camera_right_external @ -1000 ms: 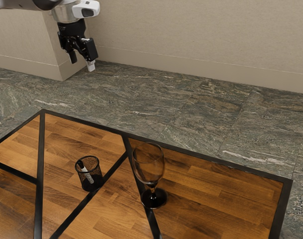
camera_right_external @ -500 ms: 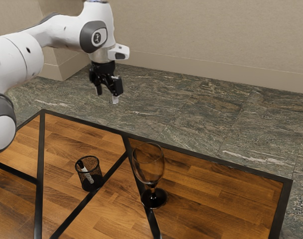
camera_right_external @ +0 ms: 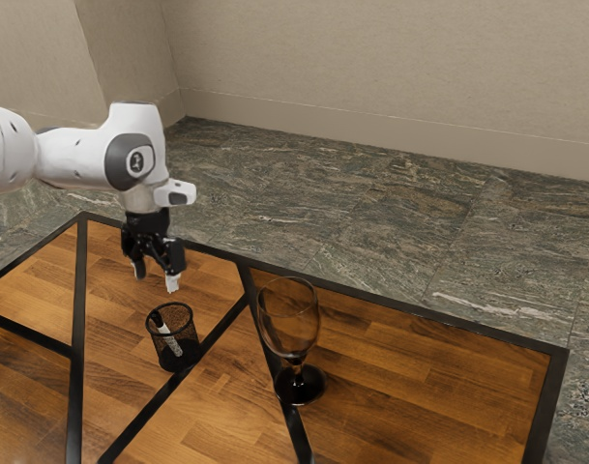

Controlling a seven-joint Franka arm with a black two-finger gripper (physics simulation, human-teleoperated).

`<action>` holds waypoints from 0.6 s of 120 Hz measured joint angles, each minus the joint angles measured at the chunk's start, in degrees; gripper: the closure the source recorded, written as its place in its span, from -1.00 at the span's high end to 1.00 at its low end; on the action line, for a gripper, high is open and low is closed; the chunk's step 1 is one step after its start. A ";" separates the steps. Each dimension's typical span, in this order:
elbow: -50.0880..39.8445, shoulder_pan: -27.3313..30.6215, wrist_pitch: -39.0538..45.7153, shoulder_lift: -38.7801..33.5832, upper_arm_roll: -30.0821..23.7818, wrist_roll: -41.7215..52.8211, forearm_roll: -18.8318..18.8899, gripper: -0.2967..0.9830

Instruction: Take the marker out of the pen holder and place it to the left of the pen holder.

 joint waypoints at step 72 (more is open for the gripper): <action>-11.76 -3.80 0.29 -7.37 0.13 -8.36 -3.44 0.02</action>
